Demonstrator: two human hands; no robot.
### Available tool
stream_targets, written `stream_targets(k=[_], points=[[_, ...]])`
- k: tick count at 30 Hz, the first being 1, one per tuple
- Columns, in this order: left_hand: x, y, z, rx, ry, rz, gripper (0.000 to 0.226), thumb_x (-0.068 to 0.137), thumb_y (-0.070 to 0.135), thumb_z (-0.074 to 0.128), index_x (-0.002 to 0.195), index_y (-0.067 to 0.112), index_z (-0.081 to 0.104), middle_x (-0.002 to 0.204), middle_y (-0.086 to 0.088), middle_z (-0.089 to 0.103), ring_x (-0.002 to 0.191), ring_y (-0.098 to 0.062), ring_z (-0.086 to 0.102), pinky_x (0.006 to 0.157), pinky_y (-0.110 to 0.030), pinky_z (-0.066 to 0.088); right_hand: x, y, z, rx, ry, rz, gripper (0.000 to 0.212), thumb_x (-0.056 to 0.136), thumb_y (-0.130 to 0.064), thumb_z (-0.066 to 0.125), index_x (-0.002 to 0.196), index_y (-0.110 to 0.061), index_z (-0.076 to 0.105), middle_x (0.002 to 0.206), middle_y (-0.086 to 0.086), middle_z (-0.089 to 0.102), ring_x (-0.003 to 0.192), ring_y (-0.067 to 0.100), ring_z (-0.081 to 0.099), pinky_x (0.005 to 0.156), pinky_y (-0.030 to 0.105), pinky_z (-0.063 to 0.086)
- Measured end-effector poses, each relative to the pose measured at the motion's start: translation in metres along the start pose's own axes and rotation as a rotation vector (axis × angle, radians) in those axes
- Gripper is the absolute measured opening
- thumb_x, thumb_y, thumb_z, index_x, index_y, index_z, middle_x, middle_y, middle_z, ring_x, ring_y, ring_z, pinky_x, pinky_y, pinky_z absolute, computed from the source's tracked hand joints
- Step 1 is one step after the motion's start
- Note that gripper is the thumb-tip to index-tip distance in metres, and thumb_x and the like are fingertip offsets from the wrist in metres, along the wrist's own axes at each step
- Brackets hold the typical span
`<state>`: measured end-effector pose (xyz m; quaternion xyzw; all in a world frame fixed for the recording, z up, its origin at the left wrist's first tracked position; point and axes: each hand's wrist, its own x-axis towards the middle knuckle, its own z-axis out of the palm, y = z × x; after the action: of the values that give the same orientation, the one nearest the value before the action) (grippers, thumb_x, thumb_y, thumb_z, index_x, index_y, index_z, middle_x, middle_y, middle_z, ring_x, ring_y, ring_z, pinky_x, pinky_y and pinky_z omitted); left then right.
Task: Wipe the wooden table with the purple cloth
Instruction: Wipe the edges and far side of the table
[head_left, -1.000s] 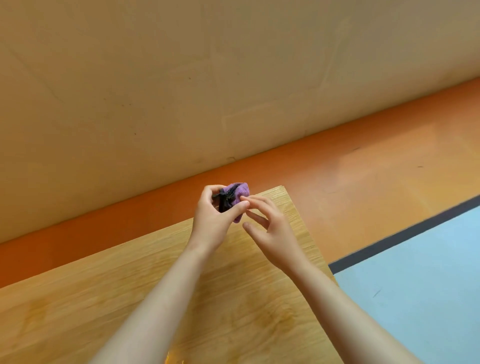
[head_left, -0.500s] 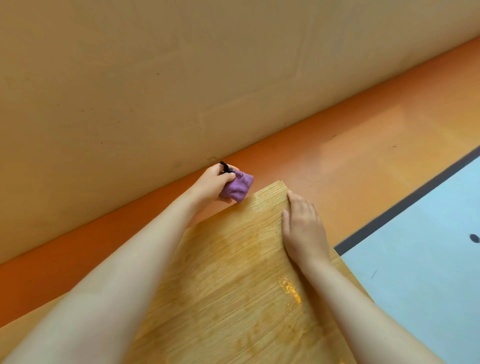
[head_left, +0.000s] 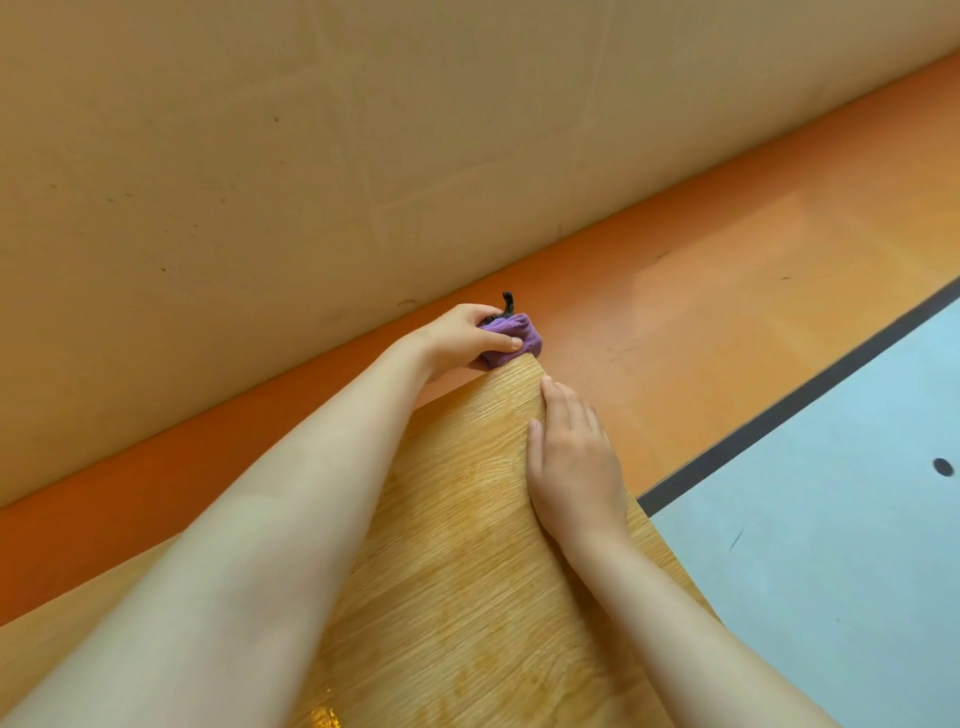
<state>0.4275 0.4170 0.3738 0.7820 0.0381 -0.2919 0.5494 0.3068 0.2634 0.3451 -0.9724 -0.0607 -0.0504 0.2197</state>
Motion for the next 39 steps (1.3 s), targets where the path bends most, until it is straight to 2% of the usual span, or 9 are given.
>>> stream_targets(k=[3,5,8,15,19,24,29,34,39], points=[[-0.008,-0.005,-0.009,-0.022,-0.072,-0.073,0.016,0.090,0.016,0.064,0.106,0.017,0.062,0.092,0.002,0.063,0.081,-0.008,0.061,0.062,-0.016,0.050,0.000,0.000,0.001,-0.006,-0.003,-0.002,0.046,0.094,-0.025,0.038,0.137,-0.007,0.041,0.132,0.007,0.052,0.118,0.023,0.050,0.095,0.035,0.045],[-0.019,-0.014,-0.024,-0.010,-0.122,-0.116,0.024,0.090,0.015,0.065,0.114,0.015,0.062,0.102,-0.001,0.066,0.092,-0.012,0.063,0.070,-0.020,0.052,0.000,0.000,0.001,-0.004,-0.008,-0.003,0.046,0.094,-0.022,0.043,0.137,-0.006,0.041,0.133,0.008,0.052,0.118,0.024,0.051,0.095,0.036,0.045],[-0.033,-0.025,-0.041,-0.065,-0.157,-0.167,0.031,0.090,0.015,0.065,0.120,0.011,0.060,0.107,-0.003,0.067,0.096,-0.013,0.064,0.075,-0.022,0.053,0.000,-0.002,0.000,-0.011,-0.017,0.003,0.046,0.094,-0.024,0.039,0.137,-0.005,0.040,0.133,0.009,0.052,0.118,0.024,0.051,0.094,0.036,0.046],[-0.012,-0.006,-0.005,-0.023,0.020,-0.054,0.015,0.088,0.027,0.068,0.099,0.017,0.065,0.093,-0.001,0.063,0.083,-0.012,0.060,0.070,-0.023,0.052,0.001,-0.002,0.002,-0.034,-0.017,0.007,0.052,0.092,-0.029,0.027,0.135,-0.003,0.042,0.130,0.012,0.054,0.116,0.026,0.053,0.092,0.037,0.047],[-0.010,-0.006,0.009,-0.106,0.110,0.004,0.022,0.082,0.027,0.075,0.099,0.015,0.067,0.100,-0.006,0.067,0.091,-0.015,0.063,0.083,-0.031,0.054,0.001,-0.001,0.002,-0.034,-0.024,-0.002,0.048,0.094,-0.025,0.034,0.136,-0.003,0.040,0.132,0.012,0.052,0.118,0.026,0.051,0.094,0.037,0.046],[-0.045,-0.020,-0.027,0.056,0.053,-0.048,0.015,0.083,0.028,0.073,0.090,0.016,0.067,0.083,0.003,0.064,0.075,-0.009,0.060,0.065,-0.019,0.048,0.001,-0.002,-0.001,-0.033,-0.039,-0.008,0.045,0.095,-0.020,0.042,0.137,-0.002,0.040,0.133,0.013,0.051,0.120,0.027,0.050,0.096,0.037,0.045],[-0.070,-0.040,-0.047,0.029,0.043,-0.128,0.022,0.080,0.030,0.076,0.095,0.015,0.070,0.093,-0.004,0.067,0.085,-0.012,0.062,0.079,-0.028,0.051,0.001,-0.005,-0.001,-0.056,-0.042,0.005,0.052,0.094,-0.027,0.026,0.136,-0.002,0.040,0.131,0.014,0.053,0.118,0.029,0.051,0.096,0.038,0.044],[-0.038,-0.011,-0.011,0.019,0.113,-0.041,0.016,0.084,0.026,0.073,0.092,0.015,0.066,0.085,0.000,0.063,0.076,-0.010,0.059,0.063,-0.019,0.047,0.002,-0.003,0.000,-0.062,-0.038,0.003,0.053,0.093,-0.029,0.025,0.136,-0.002,0.039,0.132,0.014,0.052,0.118,0.028,0.050,0.096,0.039,0.044],[-0.028,-0.003,0.000,0.036,0.131,-0.002,0.021,0.083,0.030,0.073,0.095,0.014,0.065,0.086,-0.001,0.061,0.077,-0.011,0.057,0.065,-0.020,0.047,0.002,-0.003,0.000,-0.070,-0.040,-0.003,0.054,0.092,-0.030,0.022,0.136,-0.003,0.039,0.132,0.013,0.051,0.118,0.028,0.050,0.096,0.039,0.045]])
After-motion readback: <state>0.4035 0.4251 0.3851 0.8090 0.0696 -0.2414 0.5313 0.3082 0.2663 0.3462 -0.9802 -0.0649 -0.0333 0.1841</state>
